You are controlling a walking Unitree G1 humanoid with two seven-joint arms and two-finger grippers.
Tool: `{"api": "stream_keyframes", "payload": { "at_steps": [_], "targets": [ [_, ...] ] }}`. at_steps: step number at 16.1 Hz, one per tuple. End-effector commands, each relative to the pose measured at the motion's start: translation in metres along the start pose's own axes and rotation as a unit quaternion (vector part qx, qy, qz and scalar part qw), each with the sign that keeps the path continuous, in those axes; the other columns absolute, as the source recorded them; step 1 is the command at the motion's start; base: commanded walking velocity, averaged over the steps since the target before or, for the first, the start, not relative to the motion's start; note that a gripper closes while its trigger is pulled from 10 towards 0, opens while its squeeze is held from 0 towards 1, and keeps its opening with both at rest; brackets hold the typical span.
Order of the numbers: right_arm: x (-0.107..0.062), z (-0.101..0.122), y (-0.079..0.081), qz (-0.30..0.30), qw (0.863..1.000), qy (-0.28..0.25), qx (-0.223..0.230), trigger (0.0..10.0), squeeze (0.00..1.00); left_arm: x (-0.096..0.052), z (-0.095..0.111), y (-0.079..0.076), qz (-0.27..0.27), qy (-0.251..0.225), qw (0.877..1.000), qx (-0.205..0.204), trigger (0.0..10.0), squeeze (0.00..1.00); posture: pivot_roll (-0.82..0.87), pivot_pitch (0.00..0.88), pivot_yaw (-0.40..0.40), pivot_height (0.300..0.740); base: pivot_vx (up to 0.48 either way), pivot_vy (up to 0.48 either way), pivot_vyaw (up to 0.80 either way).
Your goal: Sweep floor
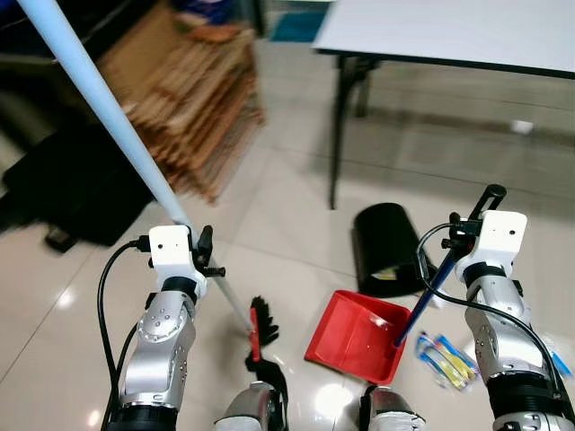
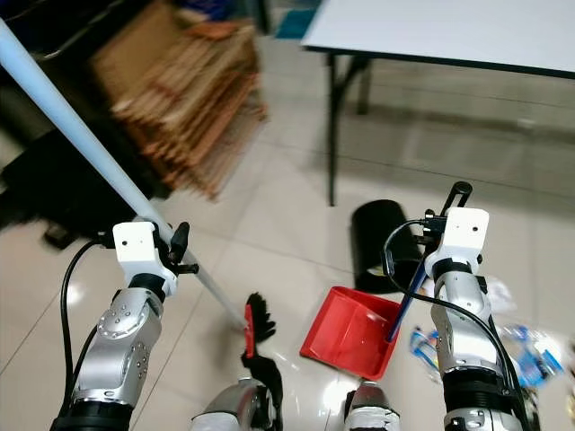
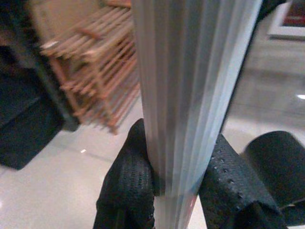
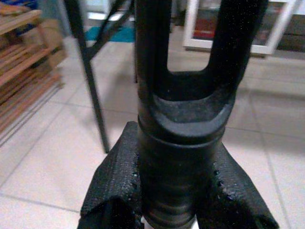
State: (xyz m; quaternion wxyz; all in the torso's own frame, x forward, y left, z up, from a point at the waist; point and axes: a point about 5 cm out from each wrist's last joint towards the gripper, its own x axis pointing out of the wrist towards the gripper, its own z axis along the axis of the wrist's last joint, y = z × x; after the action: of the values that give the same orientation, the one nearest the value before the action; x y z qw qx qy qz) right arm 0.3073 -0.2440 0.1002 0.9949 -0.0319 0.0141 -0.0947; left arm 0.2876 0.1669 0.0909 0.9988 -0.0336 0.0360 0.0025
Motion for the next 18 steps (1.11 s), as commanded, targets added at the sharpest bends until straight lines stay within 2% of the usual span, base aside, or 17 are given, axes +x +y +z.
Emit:
{"api": "stream_keyframes", "payload": {
  "at_steps": [1,18],
  "targets": [
    [0.0005,0.0016,0.0035,0.007,1.0,-0.005,-0.002,10.0,0.0,-0.0025,-0.0072,0.0087,0.015,0.019,1.0,0.006,10.0,0.0,-0.18,0.21,0.135,0.74,0.0,0.0,0.8],
    [0.0028,0.0023,0.0073,0.013,1.0,-0.006,-0.002,10.0,0.0,0.0002,-0.0075,0.0127,0.024,0.025,0.999,0.014,10.0,0.0,-0.18,0.205,0.135,0.74,0.0,0.0,0.8]
  ]
}}
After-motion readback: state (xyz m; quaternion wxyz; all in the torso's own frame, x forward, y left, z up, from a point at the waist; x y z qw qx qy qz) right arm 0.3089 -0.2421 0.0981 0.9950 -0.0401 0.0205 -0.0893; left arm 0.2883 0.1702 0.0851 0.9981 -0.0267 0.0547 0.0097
